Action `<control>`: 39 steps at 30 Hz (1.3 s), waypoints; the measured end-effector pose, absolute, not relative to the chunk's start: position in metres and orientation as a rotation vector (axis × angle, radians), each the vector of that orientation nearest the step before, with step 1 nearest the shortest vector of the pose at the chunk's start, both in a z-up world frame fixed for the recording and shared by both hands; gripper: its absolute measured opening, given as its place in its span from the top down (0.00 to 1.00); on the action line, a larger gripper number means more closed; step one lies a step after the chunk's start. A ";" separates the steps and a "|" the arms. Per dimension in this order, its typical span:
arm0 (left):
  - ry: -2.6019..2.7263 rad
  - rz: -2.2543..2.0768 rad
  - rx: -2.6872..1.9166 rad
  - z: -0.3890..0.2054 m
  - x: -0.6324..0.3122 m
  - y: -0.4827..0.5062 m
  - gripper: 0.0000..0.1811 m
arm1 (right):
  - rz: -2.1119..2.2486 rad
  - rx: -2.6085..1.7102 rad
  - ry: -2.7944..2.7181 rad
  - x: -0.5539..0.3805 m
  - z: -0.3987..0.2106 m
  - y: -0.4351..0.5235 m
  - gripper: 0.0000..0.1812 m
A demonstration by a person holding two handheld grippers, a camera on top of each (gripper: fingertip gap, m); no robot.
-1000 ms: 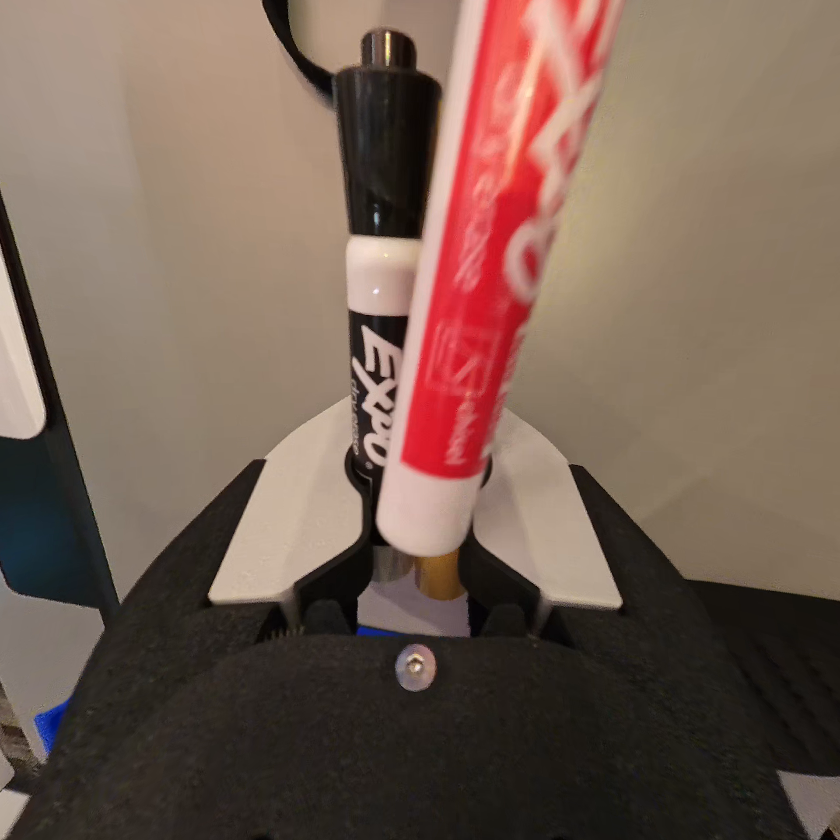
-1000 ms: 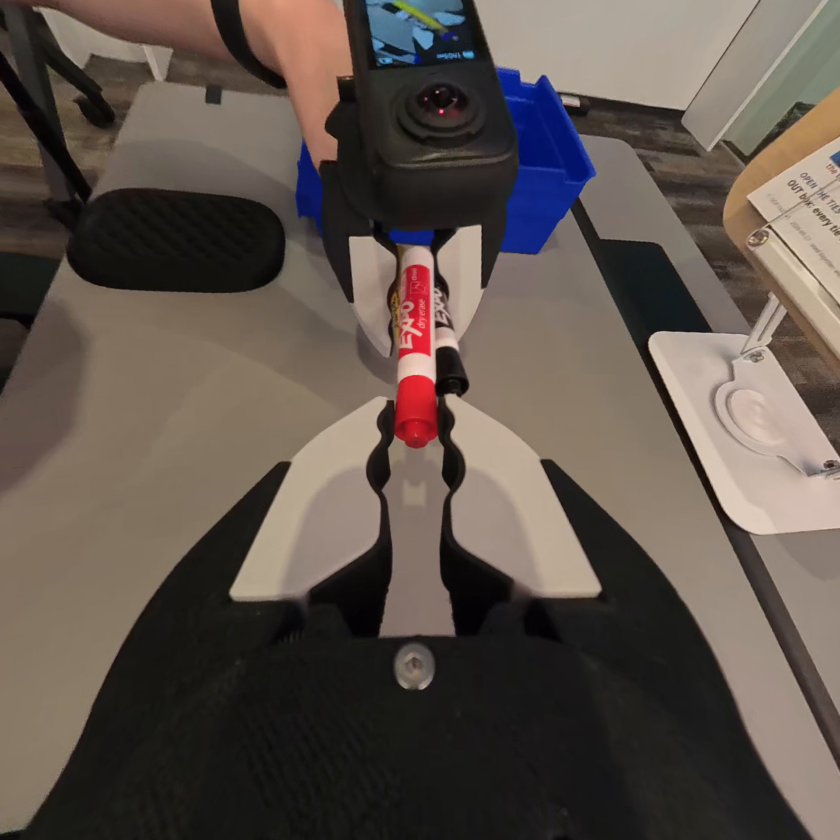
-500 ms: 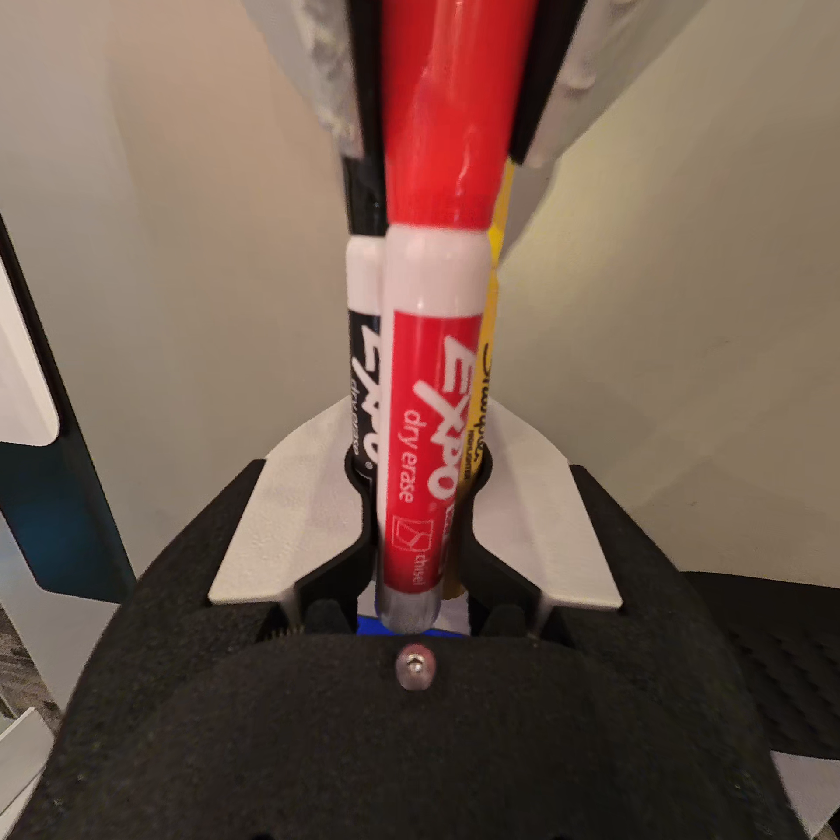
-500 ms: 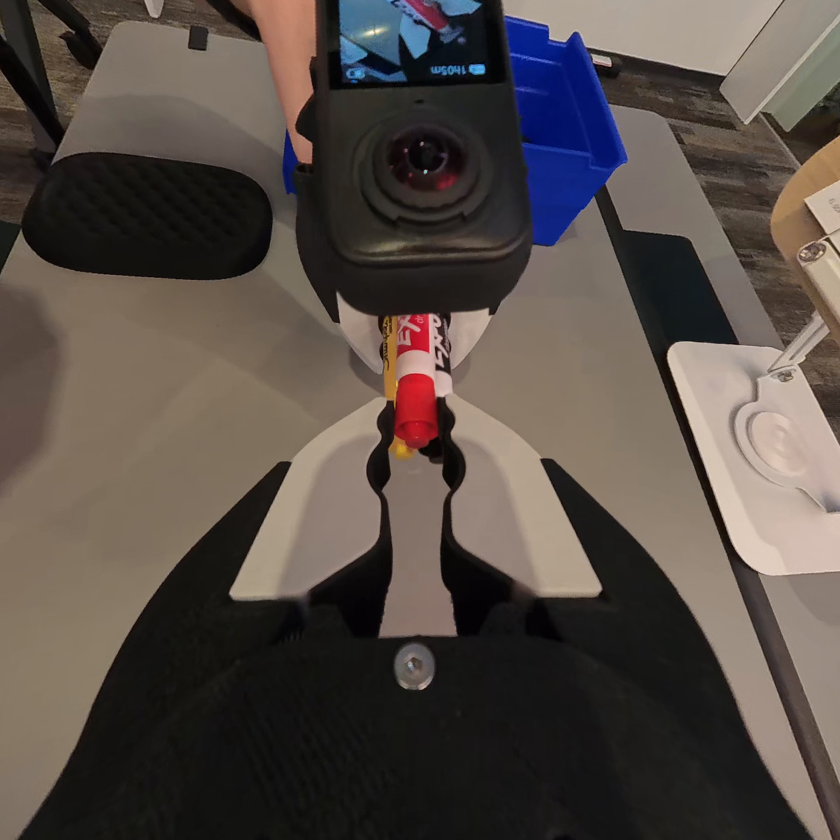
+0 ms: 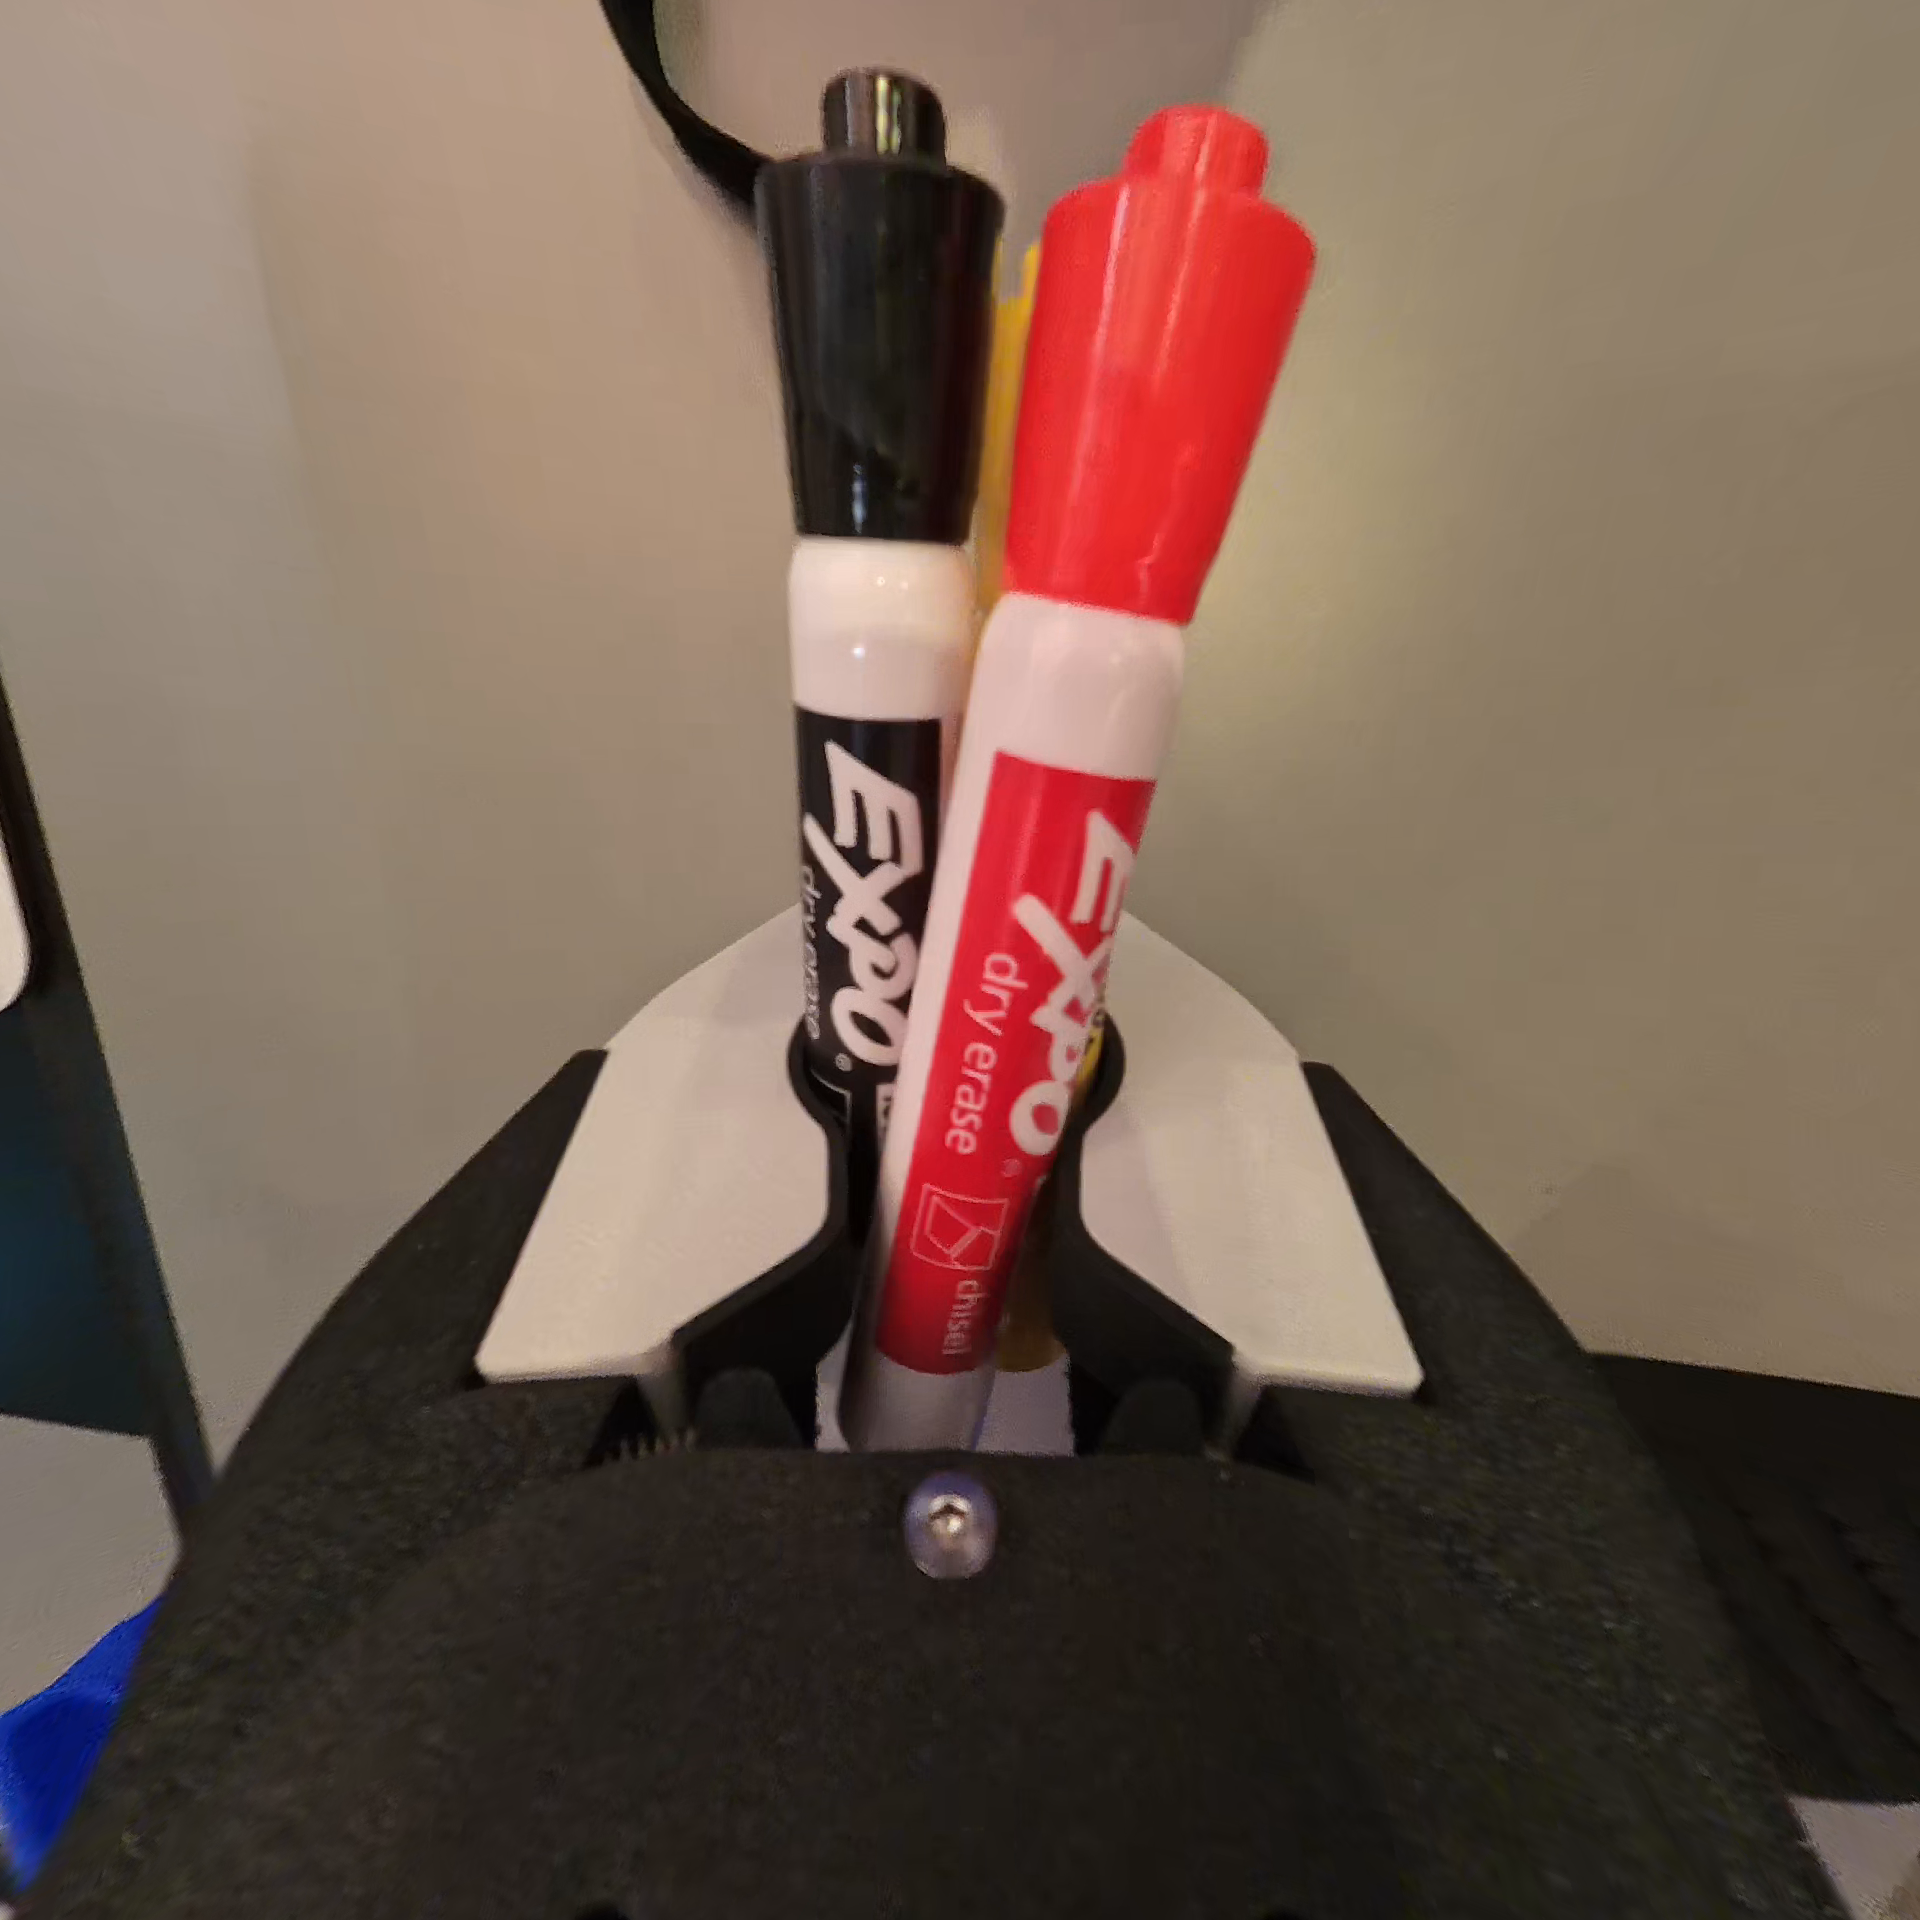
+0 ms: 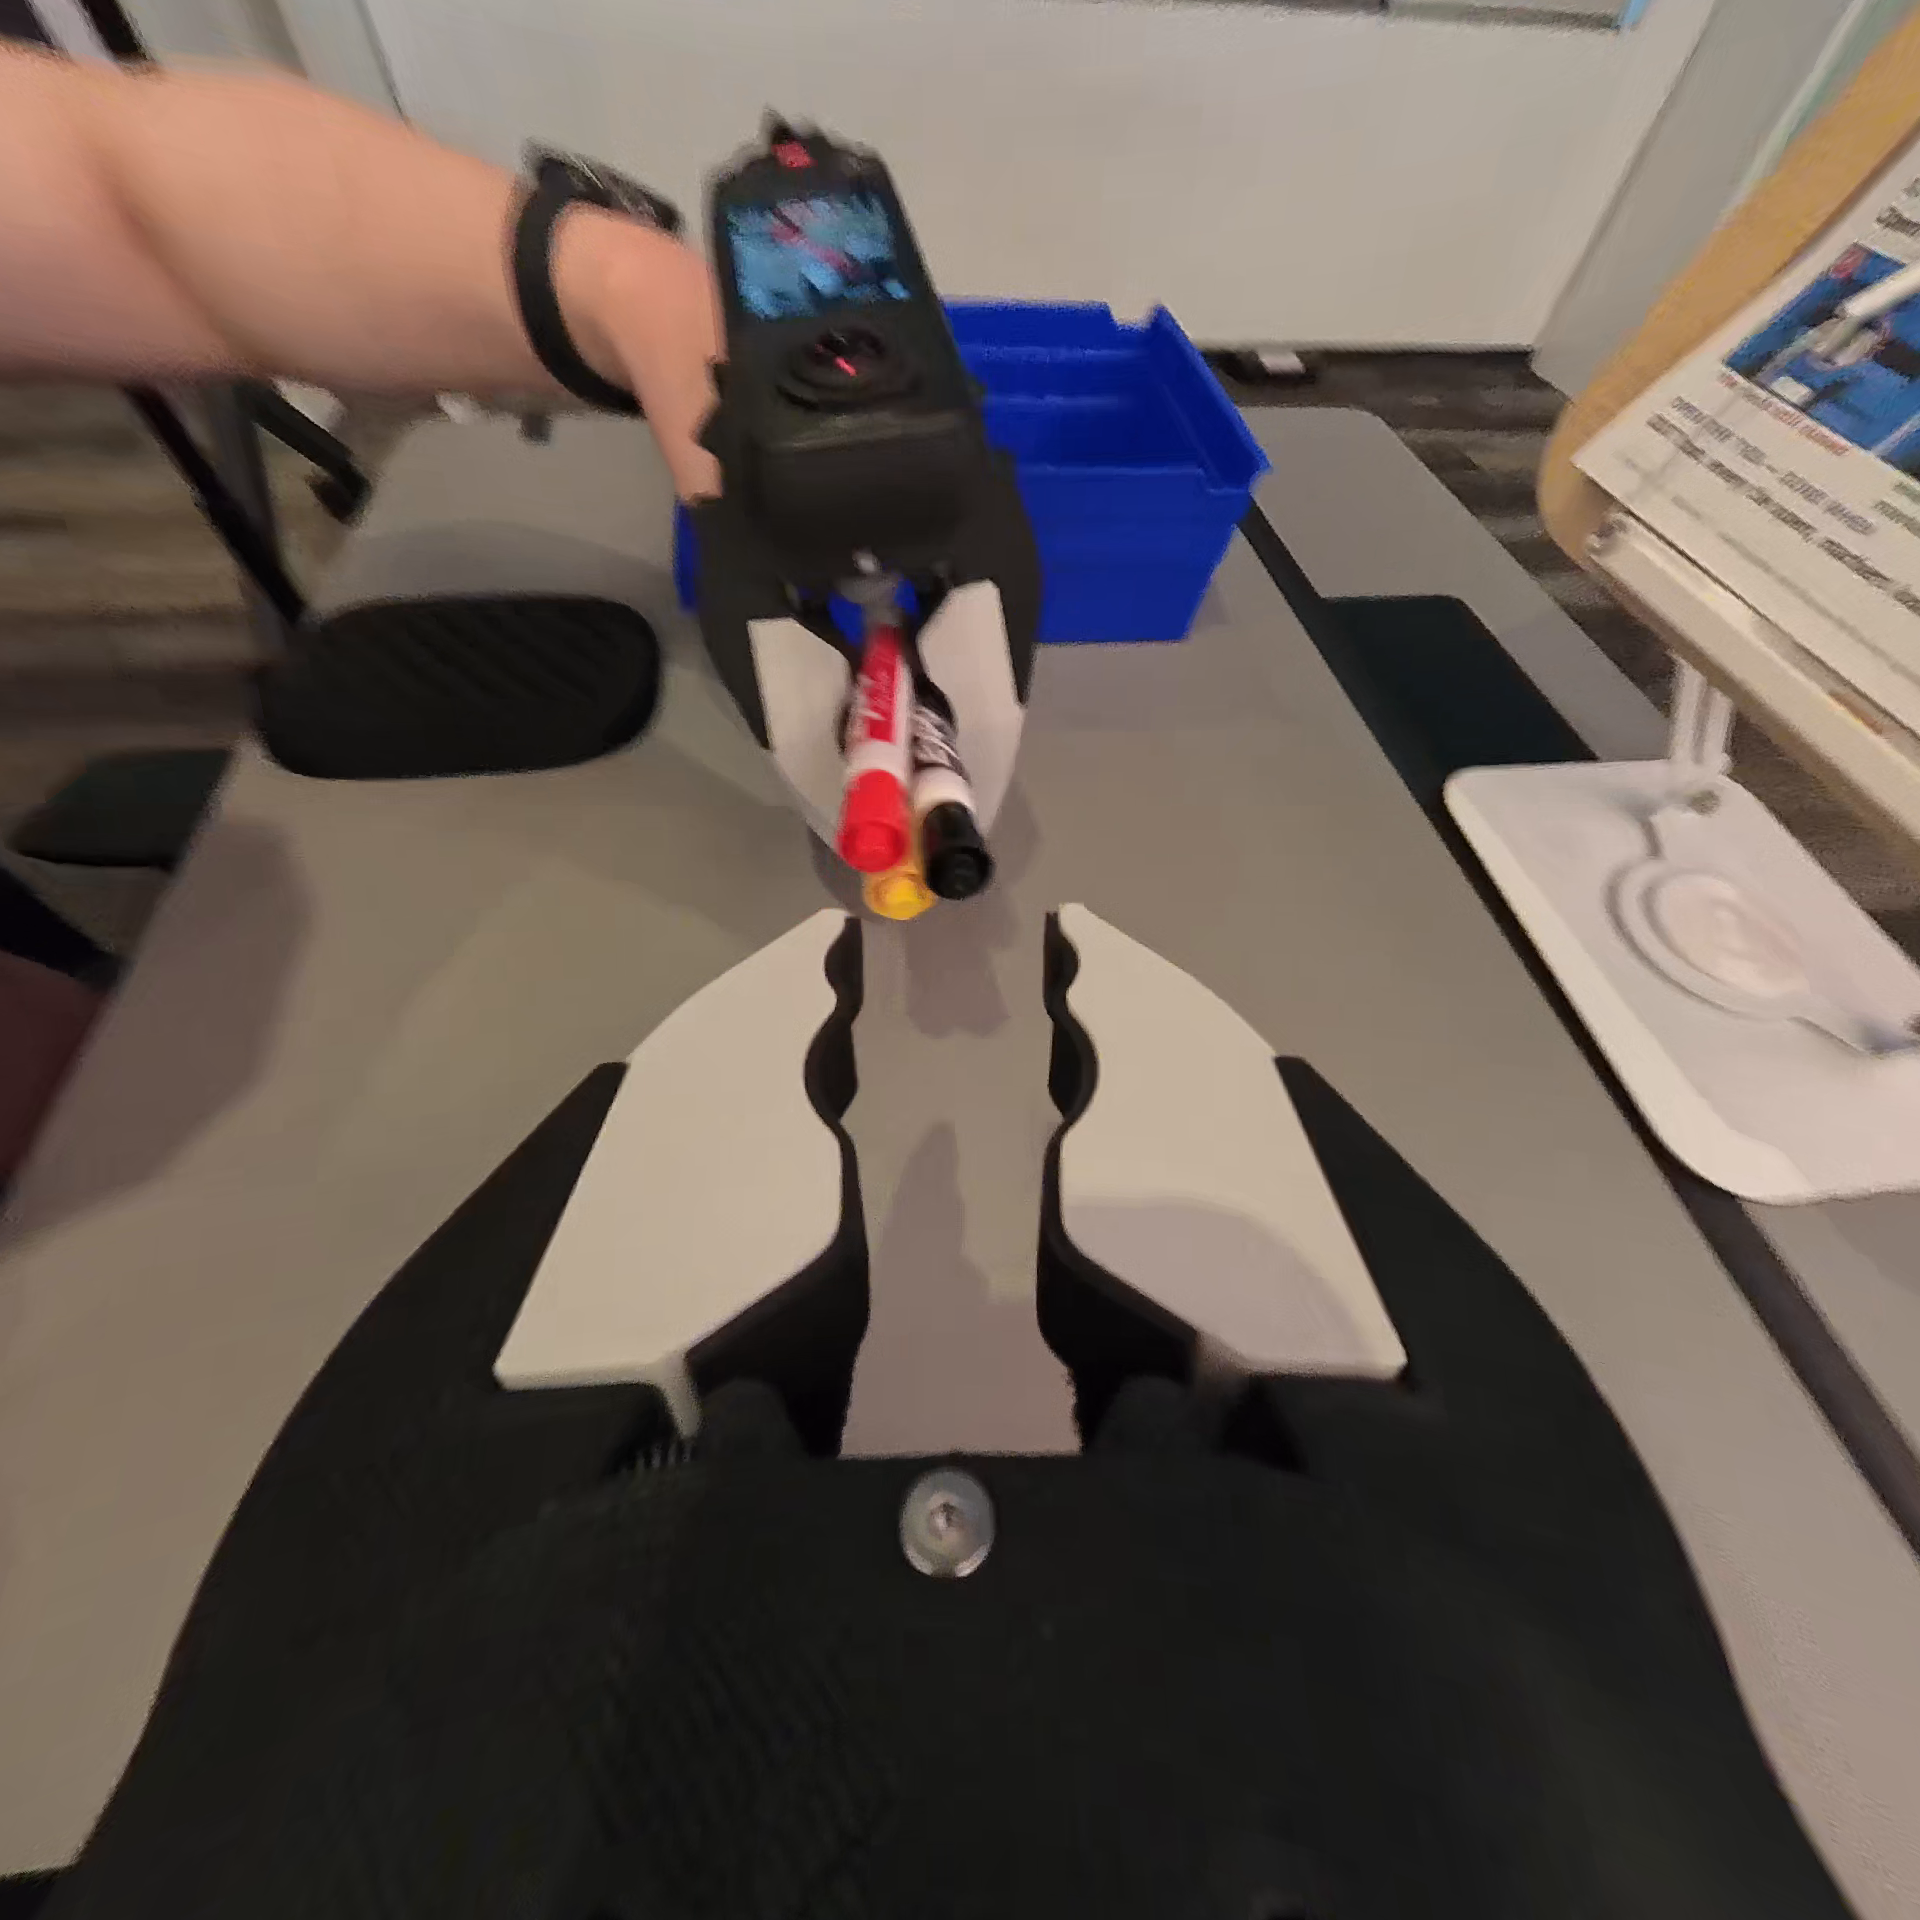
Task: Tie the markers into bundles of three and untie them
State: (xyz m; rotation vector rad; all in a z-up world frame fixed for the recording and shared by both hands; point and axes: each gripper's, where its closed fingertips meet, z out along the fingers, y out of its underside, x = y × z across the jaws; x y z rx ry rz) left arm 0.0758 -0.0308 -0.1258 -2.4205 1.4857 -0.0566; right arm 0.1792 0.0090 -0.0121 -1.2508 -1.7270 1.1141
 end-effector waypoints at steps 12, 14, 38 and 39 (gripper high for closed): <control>1.462 0.044 -2.456 -0.139 0.062 -0.018 0.77 | 0.836 -1.439 -1.761 0.196 -0.073 0.042 0.81; 1.464 0.071 -2.481 -0.144 0.057 -0.018 0.77 | 0.737 -1.593 -1.687 0.213 -0.099 0.072 0.82; 1.476 0.043 -2.575 -0.176 0.045 -0.009 0.77 | 0.509 -2.015 -1.741 0.221 -0.178 0.116 0.89; 1.485 0.019 -2.569 -0.174 0.048 -0.012 0.77 | 0.522 -1.988 -1.741 0.218 -0.177 0.115 0.88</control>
